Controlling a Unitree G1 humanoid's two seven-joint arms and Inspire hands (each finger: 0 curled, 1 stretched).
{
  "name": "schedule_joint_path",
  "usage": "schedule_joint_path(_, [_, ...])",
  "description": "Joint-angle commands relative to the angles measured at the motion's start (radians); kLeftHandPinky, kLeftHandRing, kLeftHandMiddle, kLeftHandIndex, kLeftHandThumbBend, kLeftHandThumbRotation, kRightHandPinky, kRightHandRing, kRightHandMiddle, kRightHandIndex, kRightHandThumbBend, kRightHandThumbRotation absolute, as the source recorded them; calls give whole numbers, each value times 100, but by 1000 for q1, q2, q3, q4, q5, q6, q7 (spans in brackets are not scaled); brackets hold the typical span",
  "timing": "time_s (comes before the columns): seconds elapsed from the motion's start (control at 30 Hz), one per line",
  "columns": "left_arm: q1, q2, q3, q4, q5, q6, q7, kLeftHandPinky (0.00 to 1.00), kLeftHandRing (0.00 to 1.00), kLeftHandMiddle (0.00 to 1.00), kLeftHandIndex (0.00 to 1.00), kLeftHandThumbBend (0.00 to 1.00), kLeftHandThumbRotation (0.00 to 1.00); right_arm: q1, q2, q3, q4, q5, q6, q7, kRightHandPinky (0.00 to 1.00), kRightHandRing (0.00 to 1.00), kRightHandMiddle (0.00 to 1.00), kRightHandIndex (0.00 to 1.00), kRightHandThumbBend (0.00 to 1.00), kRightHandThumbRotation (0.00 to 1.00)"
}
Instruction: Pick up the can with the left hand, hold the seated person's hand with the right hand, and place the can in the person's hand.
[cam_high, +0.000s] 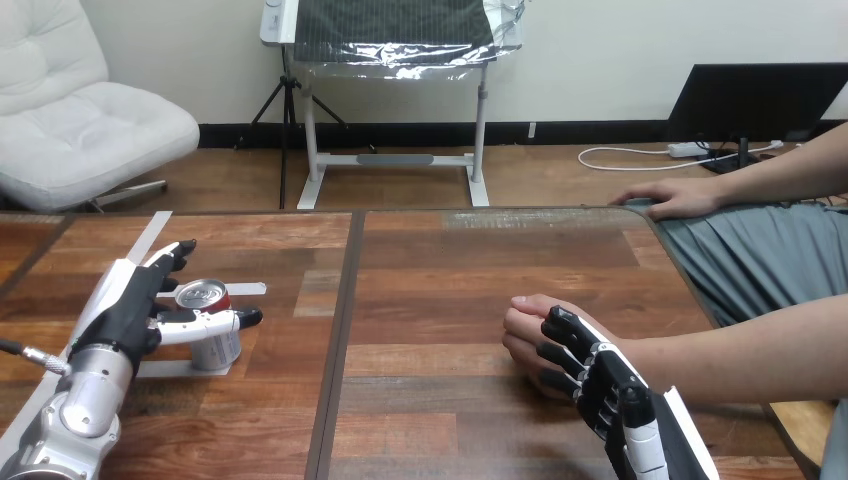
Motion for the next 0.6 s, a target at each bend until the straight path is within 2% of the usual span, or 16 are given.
schedule_joint_path(0.0, [-60,19,-7,-8,-3,3,15,80,89,92,91,83,31,-49,-5,-8,-38,12,-2,-1,85,89,91,89,97,100])
schedule_joint_path(0.57, [-54,22,-15,-2,11,20,34,80,88,90,89,78,21,-46,-8,-9,-53,13,9,-5,85,89,90,89,97,100])
